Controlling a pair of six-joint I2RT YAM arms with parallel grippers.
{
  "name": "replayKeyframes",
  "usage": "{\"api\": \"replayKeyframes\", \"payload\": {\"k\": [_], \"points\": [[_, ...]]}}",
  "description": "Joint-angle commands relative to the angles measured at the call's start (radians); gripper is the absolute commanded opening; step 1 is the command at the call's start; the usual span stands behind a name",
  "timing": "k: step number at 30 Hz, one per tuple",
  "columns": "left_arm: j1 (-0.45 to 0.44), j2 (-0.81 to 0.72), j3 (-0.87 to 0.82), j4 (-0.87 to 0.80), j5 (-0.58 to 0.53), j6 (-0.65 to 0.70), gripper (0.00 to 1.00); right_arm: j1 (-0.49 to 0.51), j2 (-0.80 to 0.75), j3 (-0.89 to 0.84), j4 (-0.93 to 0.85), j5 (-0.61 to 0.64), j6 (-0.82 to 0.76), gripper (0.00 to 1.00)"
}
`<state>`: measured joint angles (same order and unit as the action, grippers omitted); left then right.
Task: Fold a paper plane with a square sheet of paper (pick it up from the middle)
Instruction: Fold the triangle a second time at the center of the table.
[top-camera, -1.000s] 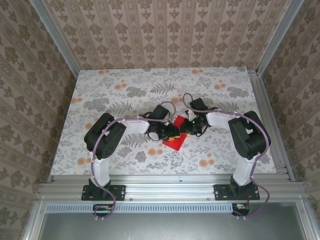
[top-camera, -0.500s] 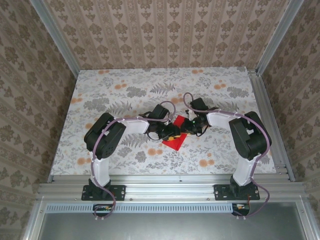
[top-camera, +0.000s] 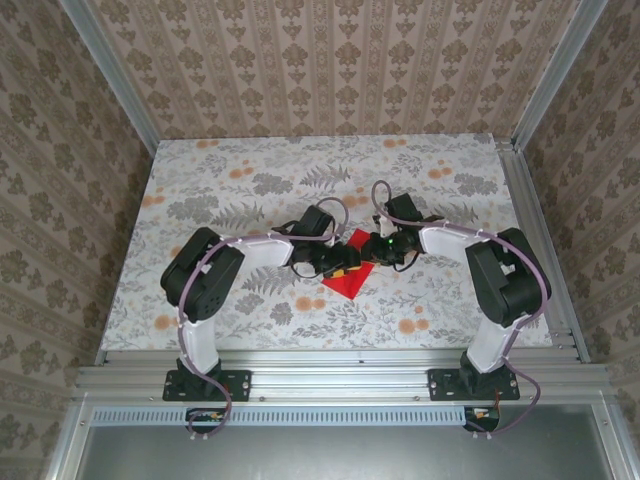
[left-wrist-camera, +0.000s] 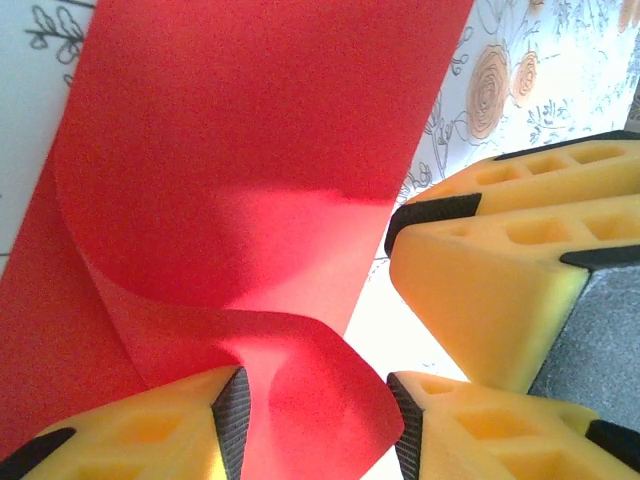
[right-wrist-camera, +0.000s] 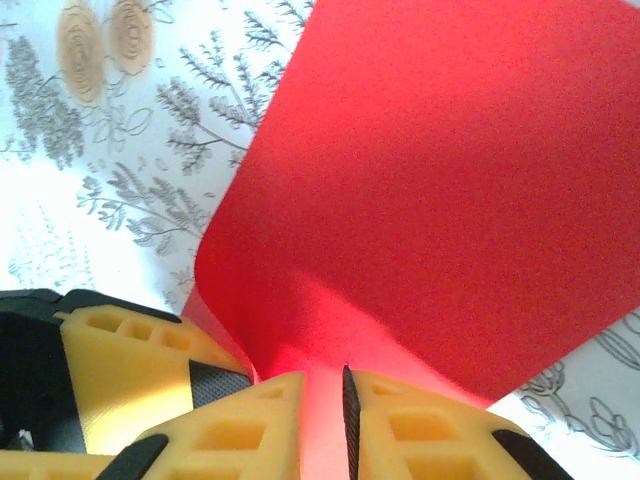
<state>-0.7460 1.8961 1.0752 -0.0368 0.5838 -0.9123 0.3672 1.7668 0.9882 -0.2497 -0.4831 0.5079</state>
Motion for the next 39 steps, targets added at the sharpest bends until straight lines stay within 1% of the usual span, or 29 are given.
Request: {"api": "replayKeyframes", "payload": {"k": [1, 5, 7, 9, 16, 18, 21, 22, 27, 29, 35, 39], "points": [[-0.001, -0.073, 0.002, 0.091, 0.053, 0.044, 0.5, 0.003, -0.036, -0.034, 0.053, -0.094, 0.032, 0.21], [0.006, -0.088, -0.01, 0.086, 0.053, 0.055, 0.5, -0.019, -0.05, -0.076, 0.138, -0.149, 0.086, 0.23], [0.01, -0.097, -0.022, 0.092, 0.085, 0.056, 0.5, -0.032, -0.054, -0.102, 0.182, -0.172, 0.119, 0.24], [0.015, -0.11, -0.028, 0.092, 0.086, 0.063, 0.49, -0.039, -0.056, -0.121, 0.213, -0.185, 0.14, 0.26], [0.023, -0.137, -0.039, 0.081, 0.113, 0.096, 0.49, -0.043, -0.031, -0.132, 0.231, -0.177, 0.158, 0.26], [0.026, -0.137, -0.028, 0.034, 0.103, 0.113, 0.49, -0.044, -0.027, -0.131, 0.22, -0.163, 0.151, 0.26], [0.027, -0.138, 0.003, -0.096, 0.066, 0.172, 0.49, -0.047, -0.029, -0.132, 0.207, -0.146, 0.141, 0.26], [0.027, -0.14, 0.007, -0.119, 0.032, 0.184, 0.49, -0.047, -0.029, -0.132, 0.207, -0.144, 0.14, 0.26], [0.02, -0.146, 0.035, -0.234, -0.04, 0.247, 0.48, -0.05, -0.035, -0.127, 0.192, -0.128, 0.133, 0.26], [0.015, -0.142, 0.046, -0.258, -0.048, 0.261, 0.45, -0.05, -0.035, -0.122, 0.181, -0.123, 0.126, 0.26], [0.008, -0.127, 0.076, -0.312, -0.078, 0.278, 0.25, -0.053, -0.053, -0.112, 0.127, -0.077, 0.094, 0.25], [0.007, -0.121, 0.104, -0.355, -0.105, 0.297, 0.17, -0.052, -0.057, -0.097, 0.091, -0.053, 0.072, 0.25]]}}
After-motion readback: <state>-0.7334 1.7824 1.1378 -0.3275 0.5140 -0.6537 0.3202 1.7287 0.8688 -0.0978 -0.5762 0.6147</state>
